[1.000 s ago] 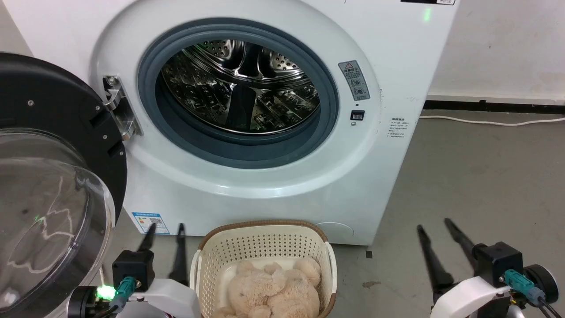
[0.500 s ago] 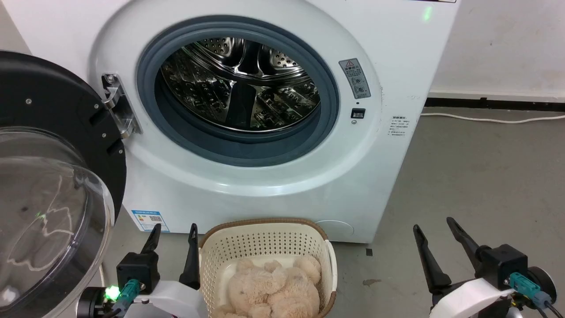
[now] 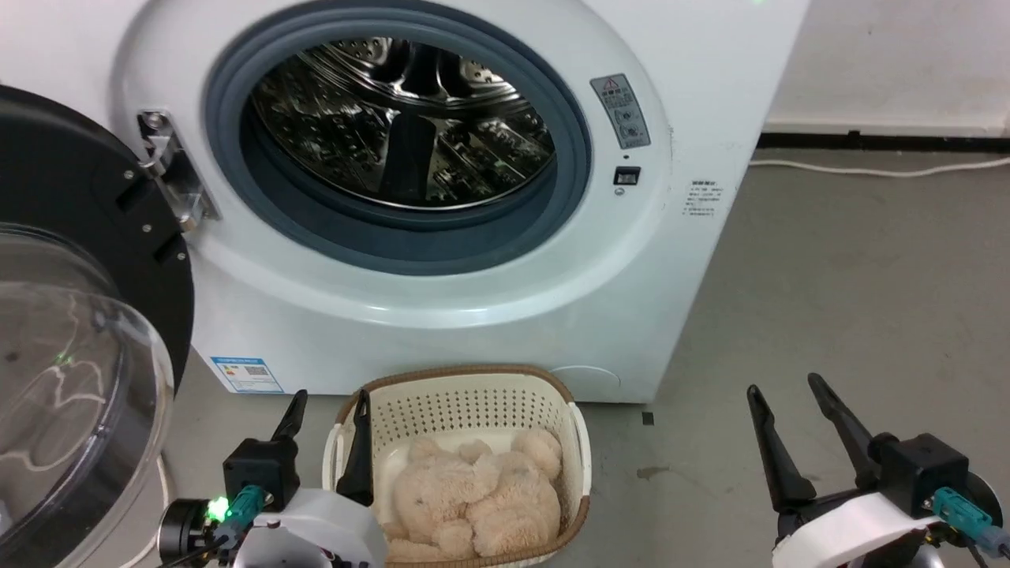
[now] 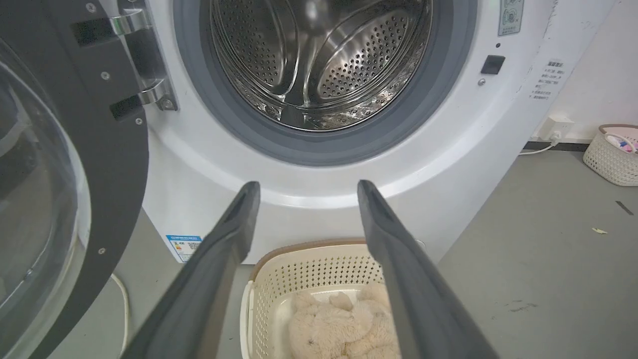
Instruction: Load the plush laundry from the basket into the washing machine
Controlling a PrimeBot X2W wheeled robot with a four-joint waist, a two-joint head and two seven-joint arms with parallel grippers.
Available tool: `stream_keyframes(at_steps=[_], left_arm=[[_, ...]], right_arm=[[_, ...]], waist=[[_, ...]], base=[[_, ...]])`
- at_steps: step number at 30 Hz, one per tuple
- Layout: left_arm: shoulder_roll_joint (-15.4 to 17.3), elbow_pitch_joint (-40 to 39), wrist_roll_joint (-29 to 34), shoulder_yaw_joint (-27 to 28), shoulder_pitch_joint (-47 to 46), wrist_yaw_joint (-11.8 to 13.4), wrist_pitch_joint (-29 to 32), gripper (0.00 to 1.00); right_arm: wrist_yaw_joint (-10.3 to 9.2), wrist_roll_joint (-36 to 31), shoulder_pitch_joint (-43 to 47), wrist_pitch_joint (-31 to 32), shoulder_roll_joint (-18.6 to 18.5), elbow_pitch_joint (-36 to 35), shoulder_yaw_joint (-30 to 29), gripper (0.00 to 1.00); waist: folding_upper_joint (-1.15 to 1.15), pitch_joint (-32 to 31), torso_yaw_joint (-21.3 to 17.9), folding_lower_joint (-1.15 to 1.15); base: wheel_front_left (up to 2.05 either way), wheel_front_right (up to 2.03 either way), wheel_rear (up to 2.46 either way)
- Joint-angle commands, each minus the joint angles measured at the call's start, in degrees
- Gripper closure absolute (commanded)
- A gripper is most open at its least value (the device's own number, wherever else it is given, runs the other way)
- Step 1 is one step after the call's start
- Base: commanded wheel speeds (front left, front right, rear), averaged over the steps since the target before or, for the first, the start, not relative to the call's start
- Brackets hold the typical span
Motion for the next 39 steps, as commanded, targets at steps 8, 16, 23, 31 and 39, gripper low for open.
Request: stream_keyframes(at_steps=[8,16,23,31,39], left_arm=[[0.04,3.91,-1.51,-1.37,-4.20,-0.68,-1.40,0.00],[0.19,10.14,-3.06,-2.44,-8.84,-1.30,-1.38,0.00],[0.58,16.96,-4.00,-3.74,-13.35,-1.26,0.53,0.00],[1.18,24.72,-4.80,-5.56,-19.71,-0.40,6.07,0.00],[2.52,32.47,-4.53,-8.36,-26.82,1.50,15.10,0.00]], right_arm=[[0.02,2.69,-0.84,-1.35,-0.01,-1.57,-0.38,0.00],[0.02,5.20,-1.58,-2.31,-0.01,-2.58,-1.29,0.00],[0.03,7.59,-1.96,-3.15,-0.02,-3.16,-2.06,0.00],[0.03,10.73,-2.64,-4.10,-0.02,-3.63,-2.01,0.00],[0.03,13.67,-3.49,-5.06,-0.02,-4.10,-1.67,0.00]], waist=[[0.00,4.00,-2.32,0.00],[0.00,8.38,-4.35,0.00],[0.00,12.43,-6.08,0.00],[0.00,17.49,-7.77,0.00],[0.00,22.45,-9.51,0.00]], base=[[0.00,0.00,0.00],[0.00,0.00,0.00],[0.00,0.00,0.00],[0.00,0.00,0.00],[0.00,0.00,0.00]])
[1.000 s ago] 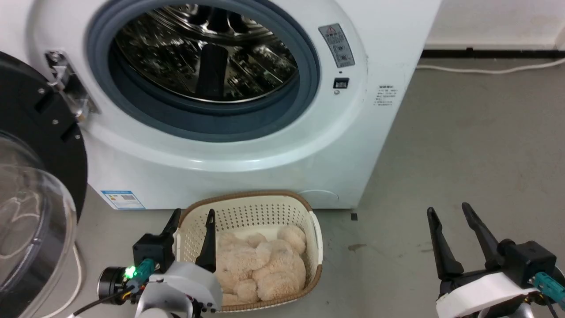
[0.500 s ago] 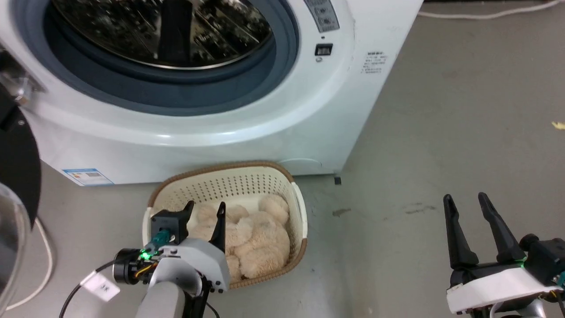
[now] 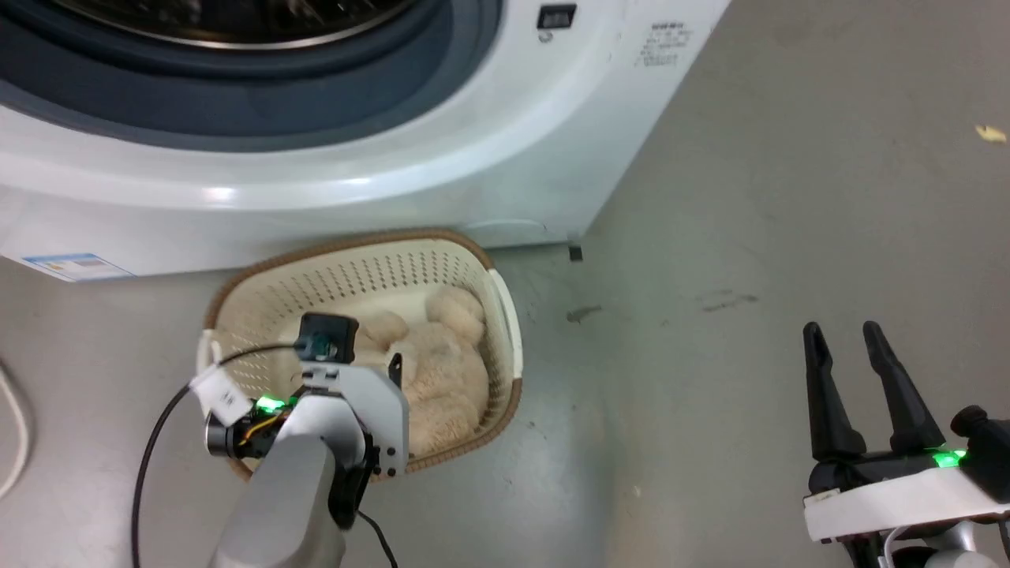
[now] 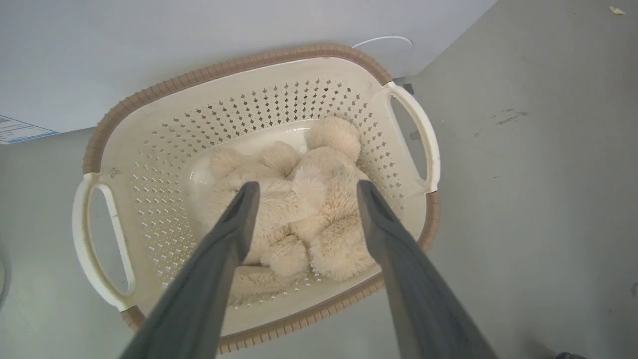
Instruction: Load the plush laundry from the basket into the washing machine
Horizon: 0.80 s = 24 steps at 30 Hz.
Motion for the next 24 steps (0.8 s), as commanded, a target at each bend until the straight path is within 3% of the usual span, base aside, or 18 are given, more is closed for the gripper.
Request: stream_keyframes(at_steps=[1,11,18,24], left_arm=[[0.39,1.27,-0.08,-0.51,-1.53,0.43,0.72,0.00],[2.94,9.17,2.28,-6.27,-8.98,1.63,10.47,0.00],[6.08,13.23,4.18,-10.15,-14.64,5.43,14.55,0.00],[7.13,14.76,4.18,-11.77,-17.74,6.91,16.46,0.00]], right_arm=[[0.03,0.73,-0.95,-0.53,-0.02,-0.46,0.00,0.00],[0.03,4.12,-1.35,-1.72,-0.02,-1.95,0.00,0.00],[0.04,7.34,-1.18,-2.68,-0.03,-3.50,0.41,0.00],[0.04,8.78,-1.14,-3.28,-0.03,-4.46,0.68,0.00]], waist=[[0.00,1.36,-0.80,-0.01],[0.00,7.89,-2.80,-0.01],[0.00,13.69,-4.03,-0.01],[0.00,16.97,-4.57,-0.01]], base=[[0.00,0.00,0.00],[0.00,0.00,0.00],[0.00,0.00,0.00],[0.00,0.00,0.00]])
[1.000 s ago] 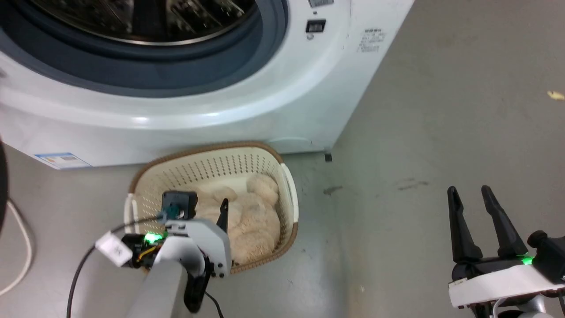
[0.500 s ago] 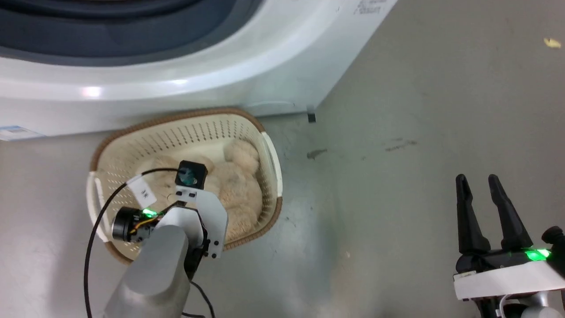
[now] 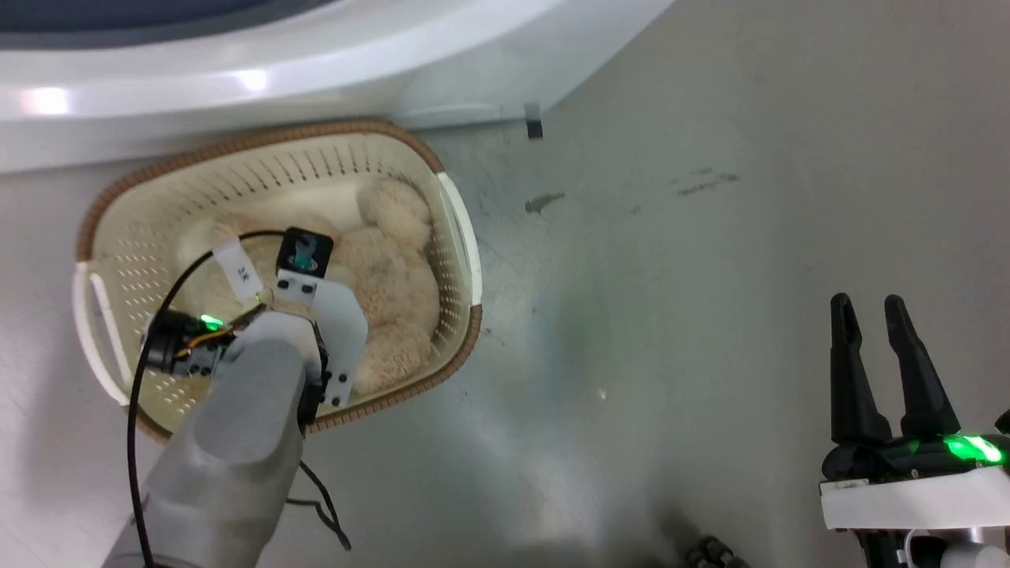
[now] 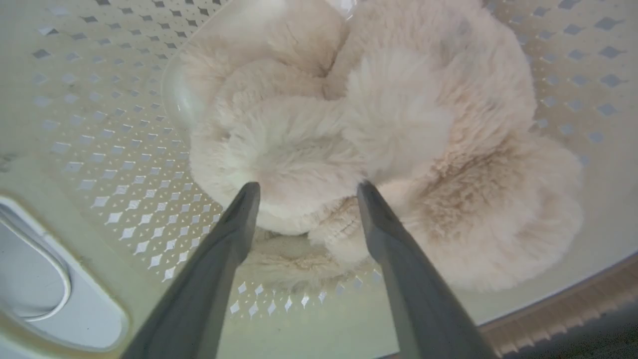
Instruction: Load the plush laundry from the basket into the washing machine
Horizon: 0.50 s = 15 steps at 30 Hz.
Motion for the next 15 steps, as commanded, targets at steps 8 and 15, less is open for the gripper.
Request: stream_keyframes(at_steps=[8,15], left_arm=[[1.80,2.32,0.02,-2.74,-5.50,3.74,2.09,0.00],[2.95,3.96,-1.10,-4.53,-8.26,4.73,4.85,0.00]], right_arm=[[0.04,3.05,-1.06,-1.35,-0.03,-1.61,0.92,0.00],[0.04,5.31,-1.71,-2.19,-0.03,-2.42,1.57,0.00]], waist=[[0.00,5.69,-1.19,-0.01],[0.00,8.80,-2.55,-0.01]], base=[[0.00,0.00,0.00],[0.00,0.00,0.00]])
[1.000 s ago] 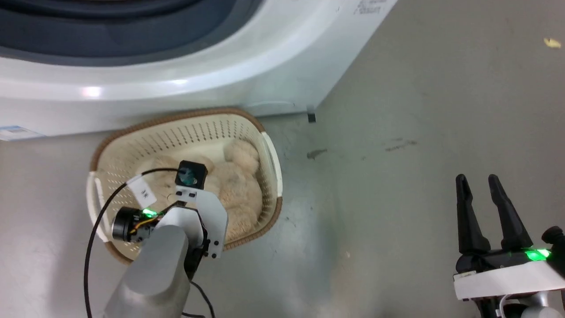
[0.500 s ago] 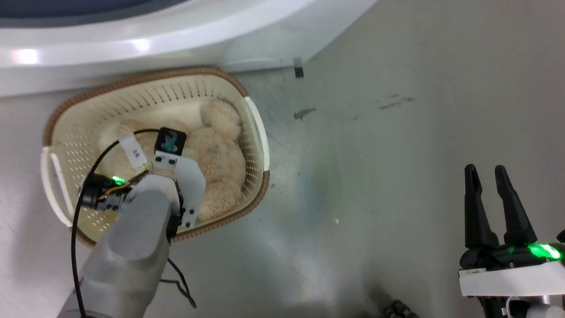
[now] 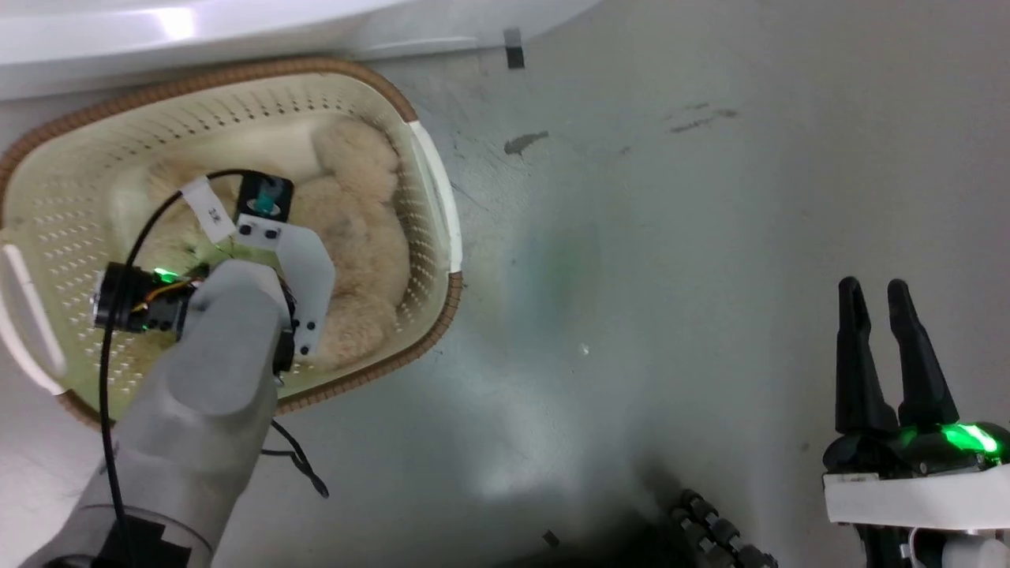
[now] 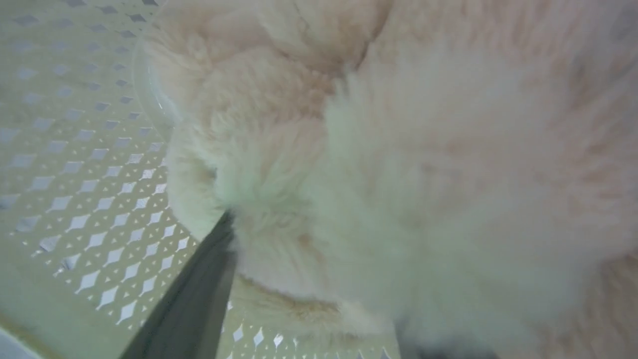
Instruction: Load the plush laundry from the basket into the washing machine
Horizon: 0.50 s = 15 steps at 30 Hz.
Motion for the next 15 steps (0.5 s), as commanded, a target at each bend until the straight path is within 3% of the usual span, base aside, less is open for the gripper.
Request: stream_keyframes(at_steps=[1,2,3,9,15], left_arm=[[0.50,1.19,-0.45,-0.70,-1.51,0.10,0.67,0.00],[0.61,1.45,-0.78,-0.94,-1.81,-0.12,1.26,0.44],[0.69,1.53,-0.98,-1.27,-2.13,-0.35,1.59,1.00],[0.66,2.12,-2.62,-3.02,-3.94,-1.21,3.89,1.00],[0.32,1.96,-5.90,-2.86,-3.42,-1.28,0.12,1.00]], right_arm=[[0.04,0.88,-1.31,-0.59,-0.03,-0.56,0.16,0.00],[0.04,1.17,-1.35,-0.72,-0.03,-0.63,0.20,0.00],[0.04,1.45,-1.39,-0.83,-0.03,-0.69,0.22,0.00],[0.04,3.46,-2.43,-1.55,-0.03,-0.78,0.67,0.00],[0.05,4.89,-4.78,-2.20,-0.04,-0.28,0.93,0.00]], waist=[[0.00,0.89,-0.70,0.00],[0.00,1.26,-0.92,0.00],[0.00,1.62,-1.10,0.00],[0.00,3.09,-1.60,0.00],[0.00,1.12,-1.71,0.00]], base=[[0.00,0.00,0.00],[0.00,0.00,0.00],[0.00,0.00,0.00],[0.00,0.00,0.00],[0.00,0.00,0.00]])
